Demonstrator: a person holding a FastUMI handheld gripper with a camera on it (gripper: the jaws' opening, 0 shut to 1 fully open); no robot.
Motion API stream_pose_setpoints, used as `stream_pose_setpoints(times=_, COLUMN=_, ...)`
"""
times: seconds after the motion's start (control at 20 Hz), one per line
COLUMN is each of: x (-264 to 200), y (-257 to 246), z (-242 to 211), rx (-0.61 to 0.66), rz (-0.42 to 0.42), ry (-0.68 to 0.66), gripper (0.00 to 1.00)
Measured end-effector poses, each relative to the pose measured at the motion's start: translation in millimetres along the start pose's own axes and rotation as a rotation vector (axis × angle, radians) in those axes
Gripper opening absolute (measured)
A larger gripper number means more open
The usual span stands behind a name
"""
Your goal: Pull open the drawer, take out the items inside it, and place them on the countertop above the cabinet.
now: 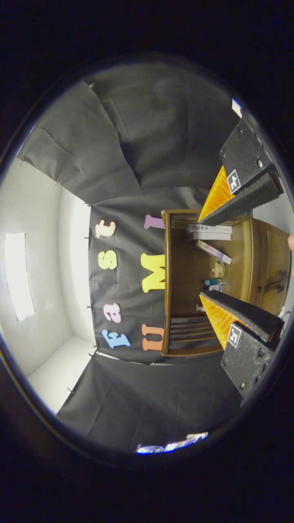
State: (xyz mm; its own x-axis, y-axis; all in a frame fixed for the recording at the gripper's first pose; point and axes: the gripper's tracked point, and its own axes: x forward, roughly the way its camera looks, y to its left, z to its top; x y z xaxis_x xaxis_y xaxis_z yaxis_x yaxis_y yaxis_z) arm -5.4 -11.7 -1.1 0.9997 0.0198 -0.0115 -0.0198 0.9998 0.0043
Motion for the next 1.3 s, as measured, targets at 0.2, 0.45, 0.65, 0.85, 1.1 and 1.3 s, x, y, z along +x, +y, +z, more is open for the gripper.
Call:
stream_pose_setpoints(times=0.2, x=3, y=-5, z=-7, rx=0.029, rz=-0.004, ry=0.024, gripper=1.0)
stream_pose_setpoints(times=0.45, x=14, y=1, z=-19, rx=0.04, rz=0.003, ry=0.027, gripper=1.0)
stream_pose_setpoints(times=0.65, x=29, y=10, z=-38, rx=0.041, rz=0.007, ry=0.048, gripper=1.0)
stream_pose_setpoints(times=0.85, x=50, y=31, z=-72, rx=0.044, rz=0.03, ry=0.076, gripper=1.0)
stream_pose_setpoints(times=1.1, x=77, y=69, z=-121, rx=0.019, rz=0.074, ry=0.096, gripper=1.0)
stream_pose_setpoints(times=1.3, x=97, y=88, z=-164, rx=0.003, rz=0.067, ry=0.095, gripper=1.0)
